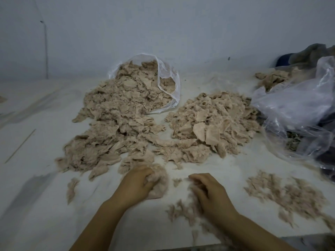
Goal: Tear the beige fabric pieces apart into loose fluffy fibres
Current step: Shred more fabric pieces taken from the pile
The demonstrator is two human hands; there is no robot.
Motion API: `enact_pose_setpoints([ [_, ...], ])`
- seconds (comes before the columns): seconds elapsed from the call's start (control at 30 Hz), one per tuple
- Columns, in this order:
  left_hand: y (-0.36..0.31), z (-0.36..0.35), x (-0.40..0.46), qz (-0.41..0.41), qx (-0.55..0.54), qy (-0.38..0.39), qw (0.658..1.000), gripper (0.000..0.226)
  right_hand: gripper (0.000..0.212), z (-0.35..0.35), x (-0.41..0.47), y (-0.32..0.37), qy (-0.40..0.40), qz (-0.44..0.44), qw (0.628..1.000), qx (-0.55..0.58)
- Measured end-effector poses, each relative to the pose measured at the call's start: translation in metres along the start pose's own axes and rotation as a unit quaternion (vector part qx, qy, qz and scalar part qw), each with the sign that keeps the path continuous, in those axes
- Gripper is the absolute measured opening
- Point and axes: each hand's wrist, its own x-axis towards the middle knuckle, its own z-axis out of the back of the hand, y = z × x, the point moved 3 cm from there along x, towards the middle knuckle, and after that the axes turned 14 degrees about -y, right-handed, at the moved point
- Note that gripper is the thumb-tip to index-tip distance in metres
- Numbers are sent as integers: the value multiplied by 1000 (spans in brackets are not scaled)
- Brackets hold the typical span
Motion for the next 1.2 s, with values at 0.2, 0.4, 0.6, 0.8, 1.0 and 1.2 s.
enact_pose_setpoints([
  [0.2,-10,5,11,146,-161,-49,975,20,35,-23,60,18,-6,12,999,-34],
  [0.4,-19,-1,24,131,-171,-24,976,18,15,-38,90,14,-12,0,994,-110],
  [0.6,-13,-8,29,127,-113,51,984,18,10,-27,83,10,38,-33,997,63],
  [0.8,-15,-2,34,131,-171,150,965,27,24,-45,77,15,119,101,987,-42],
  [1.0,-10,-22,50,51,-9,103,993,38,35,-38,85,1,66,-53,988,127],
  [1.2,4,-23,52,160,-124,29,979,27,29,-37,109,-3,47,-139,981,124],
])
